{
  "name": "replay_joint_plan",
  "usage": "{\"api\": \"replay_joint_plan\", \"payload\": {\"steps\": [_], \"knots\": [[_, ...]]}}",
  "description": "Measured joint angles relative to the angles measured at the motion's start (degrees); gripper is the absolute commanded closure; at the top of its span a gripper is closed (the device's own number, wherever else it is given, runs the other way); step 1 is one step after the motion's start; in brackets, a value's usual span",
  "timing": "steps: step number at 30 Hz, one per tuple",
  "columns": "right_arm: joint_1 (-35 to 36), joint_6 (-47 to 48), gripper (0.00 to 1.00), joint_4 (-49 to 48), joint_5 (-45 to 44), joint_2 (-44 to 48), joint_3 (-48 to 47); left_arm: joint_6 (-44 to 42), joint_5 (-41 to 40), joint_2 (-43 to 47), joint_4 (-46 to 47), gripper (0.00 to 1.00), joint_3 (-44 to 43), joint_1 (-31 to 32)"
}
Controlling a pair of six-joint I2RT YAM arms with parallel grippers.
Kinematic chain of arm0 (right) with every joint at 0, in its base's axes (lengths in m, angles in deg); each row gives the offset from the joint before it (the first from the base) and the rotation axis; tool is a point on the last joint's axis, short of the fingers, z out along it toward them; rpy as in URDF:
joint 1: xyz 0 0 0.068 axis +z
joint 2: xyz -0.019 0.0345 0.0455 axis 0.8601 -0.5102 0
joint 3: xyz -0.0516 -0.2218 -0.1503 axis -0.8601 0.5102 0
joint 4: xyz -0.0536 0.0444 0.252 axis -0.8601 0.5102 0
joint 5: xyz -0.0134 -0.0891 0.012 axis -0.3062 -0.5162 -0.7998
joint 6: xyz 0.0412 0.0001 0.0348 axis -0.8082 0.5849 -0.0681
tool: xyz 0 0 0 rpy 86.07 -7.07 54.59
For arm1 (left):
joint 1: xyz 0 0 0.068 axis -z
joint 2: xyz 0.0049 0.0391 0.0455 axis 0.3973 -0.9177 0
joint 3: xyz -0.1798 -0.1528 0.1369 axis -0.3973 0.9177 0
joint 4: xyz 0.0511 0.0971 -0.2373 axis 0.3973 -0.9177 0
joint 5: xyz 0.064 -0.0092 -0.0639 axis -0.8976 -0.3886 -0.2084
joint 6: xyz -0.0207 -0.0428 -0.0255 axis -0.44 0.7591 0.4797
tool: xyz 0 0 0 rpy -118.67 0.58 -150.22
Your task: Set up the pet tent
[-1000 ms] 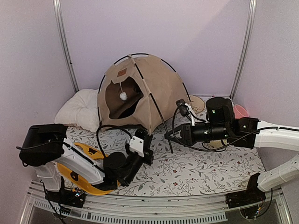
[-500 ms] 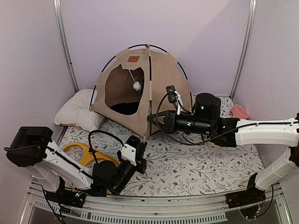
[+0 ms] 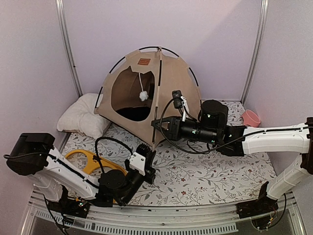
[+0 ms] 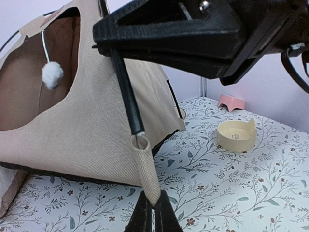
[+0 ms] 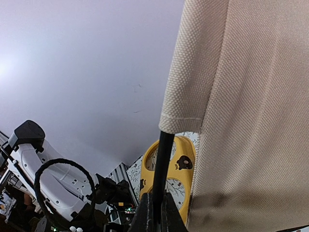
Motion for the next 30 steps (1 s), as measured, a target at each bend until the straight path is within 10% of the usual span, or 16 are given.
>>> {"api": "replay_joint_plan", "payload": {"steps": [30], "knots": [[0.2,2.4,1.00,-3.3,-3.4,-1.7,1.1,1.7,-1.4,1.6,-1.3,1.00,0.7,0.6]]}}
